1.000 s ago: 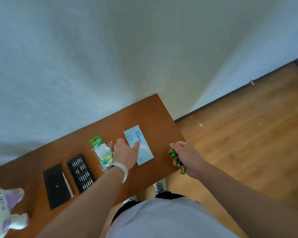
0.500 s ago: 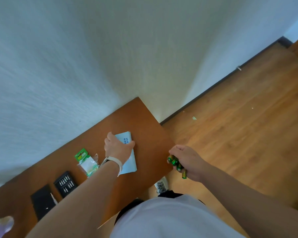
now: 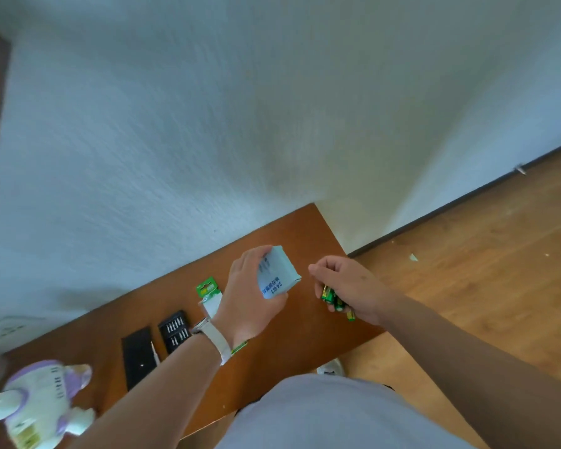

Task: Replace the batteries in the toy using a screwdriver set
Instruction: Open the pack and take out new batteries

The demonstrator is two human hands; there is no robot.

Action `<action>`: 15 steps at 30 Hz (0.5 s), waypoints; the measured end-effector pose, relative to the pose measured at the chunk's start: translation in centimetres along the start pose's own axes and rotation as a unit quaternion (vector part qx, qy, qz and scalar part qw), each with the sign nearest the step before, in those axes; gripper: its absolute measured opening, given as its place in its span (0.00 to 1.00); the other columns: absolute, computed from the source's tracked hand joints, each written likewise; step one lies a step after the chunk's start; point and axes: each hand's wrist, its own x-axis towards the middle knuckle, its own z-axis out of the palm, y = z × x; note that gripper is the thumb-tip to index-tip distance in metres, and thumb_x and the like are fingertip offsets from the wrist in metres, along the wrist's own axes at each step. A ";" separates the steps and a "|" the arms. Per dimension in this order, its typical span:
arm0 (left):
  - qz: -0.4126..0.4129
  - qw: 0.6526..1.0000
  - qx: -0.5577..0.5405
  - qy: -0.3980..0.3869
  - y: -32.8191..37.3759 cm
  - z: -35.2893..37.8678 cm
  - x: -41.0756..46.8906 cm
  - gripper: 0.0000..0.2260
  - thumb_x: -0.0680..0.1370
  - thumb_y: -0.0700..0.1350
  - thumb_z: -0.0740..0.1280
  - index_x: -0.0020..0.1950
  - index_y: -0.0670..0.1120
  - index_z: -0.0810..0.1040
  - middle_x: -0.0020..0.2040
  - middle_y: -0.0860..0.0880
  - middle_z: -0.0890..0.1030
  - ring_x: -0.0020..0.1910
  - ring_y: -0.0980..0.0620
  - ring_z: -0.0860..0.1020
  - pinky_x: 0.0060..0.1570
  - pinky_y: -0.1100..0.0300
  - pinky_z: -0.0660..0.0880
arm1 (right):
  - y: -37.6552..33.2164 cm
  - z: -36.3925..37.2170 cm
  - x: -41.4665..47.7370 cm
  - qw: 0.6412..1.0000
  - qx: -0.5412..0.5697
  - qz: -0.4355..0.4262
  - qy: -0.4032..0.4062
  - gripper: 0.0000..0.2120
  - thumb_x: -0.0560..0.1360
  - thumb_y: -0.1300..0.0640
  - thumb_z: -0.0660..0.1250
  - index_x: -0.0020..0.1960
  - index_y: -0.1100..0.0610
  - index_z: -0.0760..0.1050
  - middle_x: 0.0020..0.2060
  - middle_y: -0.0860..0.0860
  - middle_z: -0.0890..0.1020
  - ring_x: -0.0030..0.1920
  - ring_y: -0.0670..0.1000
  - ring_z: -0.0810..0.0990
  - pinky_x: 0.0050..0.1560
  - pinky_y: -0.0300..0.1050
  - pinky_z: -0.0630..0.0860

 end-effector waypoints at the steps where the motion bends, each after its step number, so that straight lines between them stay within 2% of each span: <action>1: 0.016 1.000 0.018 -0.002 0.2 -0.7 -0.3 0.35 0.69 0.51 0.75 0.67 0.69 0.59 0.58 0.77 0.63 0.61 0.69 0.64 0.50 0.73 0.67 | -0.7 0.4 0.1 1.000 -0.017 -0.012 -0.003 0.11 0.76 0.37 0.64 0.42 0.42 0.76 0.36 0.48 0.84 0.30 0.47 0.79 0.33 0.40 0.76; 3: 0.052 0.997 0.061 0.008 0.3 -1.7 -0.9 0.33 0.69 0.51 0.76 0.69 0.64 0.62 0.59 0.72 0.65 0.58 0.67 0.64 0.54 0.71 0.66 | -1.9 1.1 0.3 0.998 -0.045 -0.036 -0.011 0.10 0.75 0.36 0.65 0.41 0.41 0.75 0.36 0.47 0.84 0.29 0.45 0.80 0.34 0.37 0.77; 5: 0.080 0.992 0.096 0.033 0.3 -2.4 -1.4 0.33 0.70 0.49 0.76 0.71 0.58 0.65 0.62 0.61 0.71 0.59 0.63 0.65 0.58 0.67 0.66 | -2.7 2.0 0.5 0.996 -0.061 -0.061 -0.022 0.09 0.74 0.37 0.67 0.41 0.40 0.74 0.36 0.46 0.83 0.30 0.45 0.80 0.34 0.37 0.77; 7: 0.093 0.987 0.119 0.054 0.5 -2.8 -1.8 0.33 0.69 0.47 0.76 0.71 0.55 0.67 0.64 0.55 0.74 0.61 0.57 0.68 0.60 0.61 0.70 | -3.3 2.9 0.8 0.994 -0.077 -0.074 -0.027 0.09 0.74 0.39 0.70 0.40 0.41 0.75 0.36 0.43 0.83 0.30 0.44 0.81 0.34 0.37 0.78; 11: 0.102 0.979 0.155 0.081 0.8 -3.4 -2.4 0.32 0.68 0.47 0.75 0.70 0.50 0.71 0.63 0.50 0.78 0.61 0.49 0.73 0.61 0.53 0.71 | -4.0 4.0 1.3 0.991 -0.094 -0.086 -0.031 0.08 0.73 0.41 0.72 0.40 0.41 0.75 0.35 0.41 0.83 0.30 0.45 0.82 0.33 0.37 0.79; 15: 0.107 0.968 0.208 0.088 1.1 -3.7 -2.7 0.32 0.65 0.43 0.80 0.68 0.45 0.76 0.62 0.47 0.80 0.60 0.43 0.77 0.59 0.49 0.73 | -4.2 4.6 1.7 0.989 -0.111 -0.091 -0.037 0.08 0.72 0.42 0.73 0.41 0.42 0.76 0.35 0.42 0.83 0.33 0.46 0.84 0.33 0.36 0.79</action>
